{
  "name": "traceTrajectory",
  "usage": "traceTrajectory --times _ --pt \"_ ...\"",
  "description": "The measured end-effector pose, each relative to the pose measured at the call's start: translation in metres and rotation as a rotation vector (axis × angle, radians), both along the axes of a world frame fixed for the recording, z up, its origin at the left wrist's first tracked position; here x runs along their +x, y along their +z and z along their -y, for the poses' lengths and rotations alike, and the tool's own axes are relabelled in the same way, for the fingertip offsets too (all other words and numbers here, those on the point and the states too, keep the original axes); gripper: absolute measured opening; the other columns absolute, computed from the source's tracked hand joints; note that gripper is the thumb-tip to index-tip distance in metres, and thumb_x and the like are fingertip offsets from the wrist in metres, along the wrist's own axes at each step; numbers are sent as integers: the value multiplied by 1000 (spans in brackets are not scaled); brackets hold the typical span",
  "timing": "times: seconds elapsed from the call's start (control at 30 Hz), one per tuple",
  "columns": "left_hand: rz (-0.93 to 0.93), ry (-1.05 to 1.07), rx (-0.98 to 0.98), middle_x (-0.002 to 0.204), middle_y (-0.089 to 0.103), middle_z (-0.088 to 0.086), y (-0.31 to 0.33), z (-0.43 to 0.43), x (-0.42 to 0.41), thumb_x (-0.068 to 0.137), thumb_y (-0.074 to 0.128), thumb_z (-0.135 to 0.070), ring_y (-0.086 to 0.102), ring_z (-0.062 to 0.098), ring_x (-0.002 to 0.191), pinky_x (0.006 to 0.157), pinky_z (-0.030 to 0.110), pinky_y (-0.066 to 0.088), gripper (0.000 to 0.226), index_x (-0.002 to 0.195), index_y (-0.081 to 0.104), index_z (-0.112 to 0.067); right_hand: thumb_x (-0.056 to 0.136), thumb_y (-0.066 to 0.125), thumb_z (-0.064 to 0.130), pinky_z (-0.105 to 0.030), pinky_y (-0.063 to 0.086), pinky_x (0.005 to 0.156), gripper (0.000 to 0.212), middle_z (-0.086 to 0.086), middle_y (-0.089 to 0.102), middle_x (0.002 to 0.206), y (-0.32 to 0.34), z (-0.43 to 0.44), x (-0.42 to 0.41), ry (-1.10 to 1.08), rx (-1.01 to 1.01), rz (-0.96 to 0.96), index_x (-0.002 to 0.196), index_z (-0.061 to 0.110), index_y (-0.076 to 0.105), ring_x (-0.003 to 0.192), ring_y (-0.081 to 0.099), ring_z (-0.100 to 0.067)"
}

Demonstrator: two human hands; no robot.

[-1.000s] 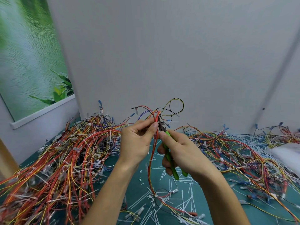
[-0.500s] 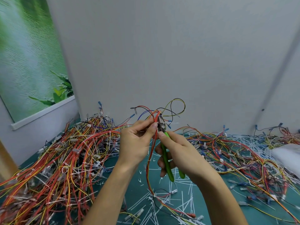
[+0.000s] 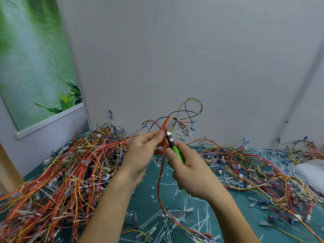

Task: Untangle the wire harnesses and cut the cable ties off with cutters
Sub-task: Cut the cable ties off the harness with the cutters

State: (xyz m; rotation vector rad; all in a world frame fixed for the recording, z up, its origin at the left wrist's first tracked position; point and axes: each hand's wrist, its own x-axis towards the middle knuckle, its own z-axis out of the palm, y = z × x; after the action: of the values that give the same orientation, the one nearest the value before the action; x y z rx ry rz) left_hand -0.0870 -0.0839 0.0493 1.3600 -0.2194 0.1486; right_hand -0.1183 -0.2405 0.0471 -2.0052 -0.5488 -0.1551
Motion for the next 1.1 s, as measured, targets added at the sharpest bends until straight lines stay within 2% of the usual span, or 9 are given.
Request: traceTrajectory --times 0.1,0.2,0.37,0.57,0.7,0.83,0.9,1.0,1.1 --pt "-24 -158 -112 126 71 12 3 -6 -1 100 51 -27 66 23 117 95 34 50 35 125 70 -11 106 47 42 -31 48 63 11 23 56 69 -1 2 0 43 -16 15 99 35 53 61 51 -4" --pt "-16 -293 -250 136 64 16 5 -11 -3 100 48 -22 62 24 121 107 40 46 38 132 64 -8 107 47 41 -39 52 61 12 20 56 69 3 5 -3 85 -28 39 97 40 54 60 52 -8" --pt "18 -340 -331 137 61 19 8 -11 -4 99 50 -15 65 20 108 98 35 51 34 129 64 -6 107 48 40 -53 54 64 12 12 51 68 8 9 -7 117 -22 32 103 35 57 59 51 -14" --pt "32 -284 -403 118 64 15 7 -3 -5 94 56 -10 63 22 100 92 34 49 29 121 66 -9 107 47 40 -60 51 63 16 6 49 67 10 9 -9 112 15 36 95 35 55 64 51 -34" --pt "42 -260 -395 108 67 11 6 -3 -5 91 58 -11 65 19 96 87 31 53 27 115 70 -12 107 46 42 -58 53 64 15 9 49 66 12 10 -10 116 5 17 97 36 55 62 51 -21" --pt "82 -207 -352 103 70 9 4 -4 -2 90 60 -10 67 17 92 82 25 57 30 118 69 -9 107 47 42 -56 54 67 14 3 52 72 13 10 -11 102 -13 24 103 31 56 67 55 -29" --pt "101 -191 -325 102 71 7 3 -5 -2 90 60 -10 68 15 91 79 24 57 30 120 68 -7 107 47 41 -54 54 67 13 2 54 73 13 11 -12 101 -18 21 103 32 56 64 54 -22" --pt "108 -185 -300 99 73 6 2 -6 -2 91 59 -11 70 13 89 78 23 56 29 118 67 -7 106 48 42 -51 55 66 12 9 55 71 12 10 -11 102 -29 17 101 34 55 61 52 -11" --pt "110 -183 -280 92 73 3 2 -6 -1 91 58 -14 69 10 84 77 21 56 26 115 65 -7 106 48 41 -48 55 65 13 16 56 68 11 8 -11 91 -35 36 96 34 53 59 52 -8"
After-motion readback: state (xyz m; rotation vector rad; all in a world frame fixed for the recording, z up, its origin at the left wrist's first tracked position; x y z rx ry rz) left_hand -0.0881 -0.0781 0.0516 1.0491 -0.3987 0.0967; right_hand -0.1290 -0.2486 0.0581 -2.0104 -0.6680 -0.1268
